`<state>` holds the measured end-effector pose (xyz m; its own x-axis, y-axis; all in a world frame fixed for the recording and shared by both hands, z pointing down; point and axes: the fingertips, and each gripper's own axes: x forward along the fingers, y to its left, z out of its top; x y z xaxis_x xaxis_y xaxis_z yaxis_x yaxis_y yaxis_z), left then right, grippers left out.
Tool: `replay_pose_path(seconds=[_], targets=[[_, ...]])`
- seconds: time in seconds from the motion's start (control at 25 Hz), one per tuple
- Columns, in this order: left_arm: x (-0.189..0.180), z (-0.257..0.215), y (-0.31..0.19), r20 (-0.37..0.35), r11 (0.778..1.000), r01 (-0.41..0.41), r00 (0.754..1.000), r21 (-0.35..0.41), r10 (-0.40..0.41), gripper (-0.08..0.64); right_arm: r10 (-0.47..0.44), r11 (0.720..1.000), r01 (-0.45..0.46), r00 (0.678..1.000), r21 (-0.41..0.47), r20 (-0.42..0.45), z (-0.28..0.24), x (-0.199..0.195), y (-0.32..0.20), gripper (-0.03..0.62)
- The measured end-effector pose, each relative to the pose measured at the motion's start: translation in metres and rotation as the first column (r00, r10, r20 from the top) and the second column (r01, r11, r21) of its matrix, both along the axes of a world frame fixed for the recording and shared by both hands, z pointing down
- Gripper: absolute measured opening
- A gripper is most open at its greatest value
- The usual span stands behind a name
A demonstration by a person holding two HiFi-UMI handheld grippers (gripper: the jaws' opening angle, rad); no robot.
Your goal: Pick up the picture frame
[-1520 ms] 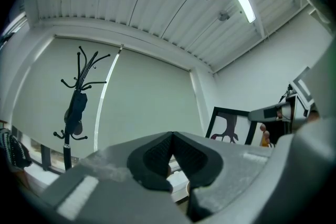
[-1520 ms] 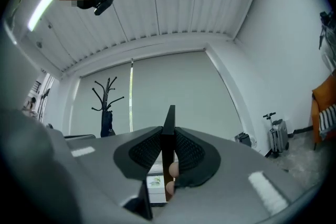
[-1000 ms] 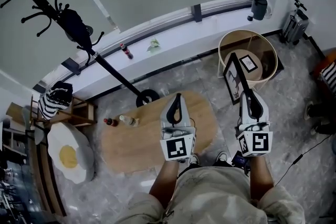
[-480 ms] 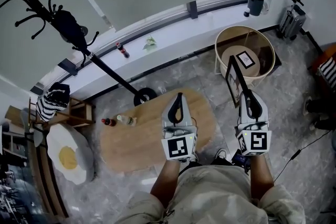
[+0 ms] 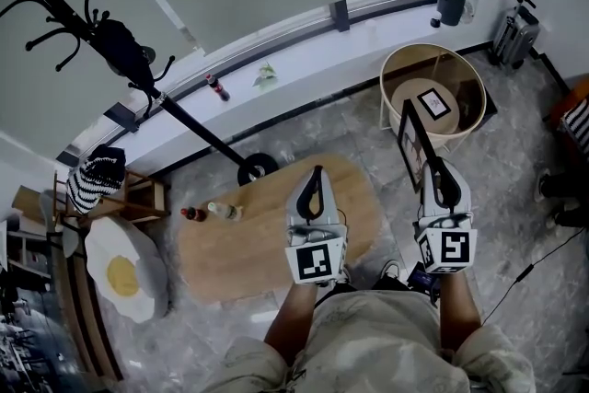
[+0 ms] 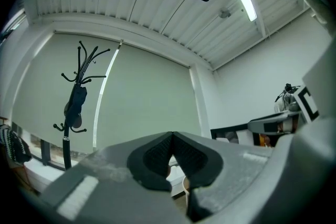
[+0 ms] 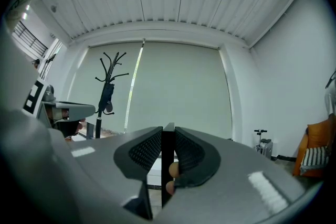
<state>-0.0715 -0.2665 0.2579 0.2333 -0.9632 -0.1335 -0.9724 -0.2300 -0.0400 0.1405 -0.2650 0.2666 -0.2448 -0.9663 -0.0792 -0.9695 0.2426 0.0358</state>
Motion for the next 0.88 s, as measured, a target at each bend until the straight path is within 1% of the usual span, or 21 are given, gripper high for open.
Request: replay_pose_path(seconds=[0.36,0.72,0.88], targets=[[0.0002,0.0022,-0.0005,0.0,1.0,-0.003,1.0,-0.015,0.003,0.005,0.002,1.0,-0.002,1.0,-0.012,0.008,0.0039,-0.0016,-0.0023,0.074],[-0.0038,0.001,0.0008,-0.005,1.0,0.006,1.0,-0.012,-0.006,0.005,-0.006,1.0,0.006,1.0,-0.02,0.005,0.0062,-0.0055,-0.0045,0.074],[-0.0038,-0.0001,0.0017,-0.001,1.0,0.005,1.0,0.001,-0.005,0.005,-0.015,1.0,0.015,1.0,-0.018,-0.001,0.0079,-0.0076,-0.0041,0.074]])
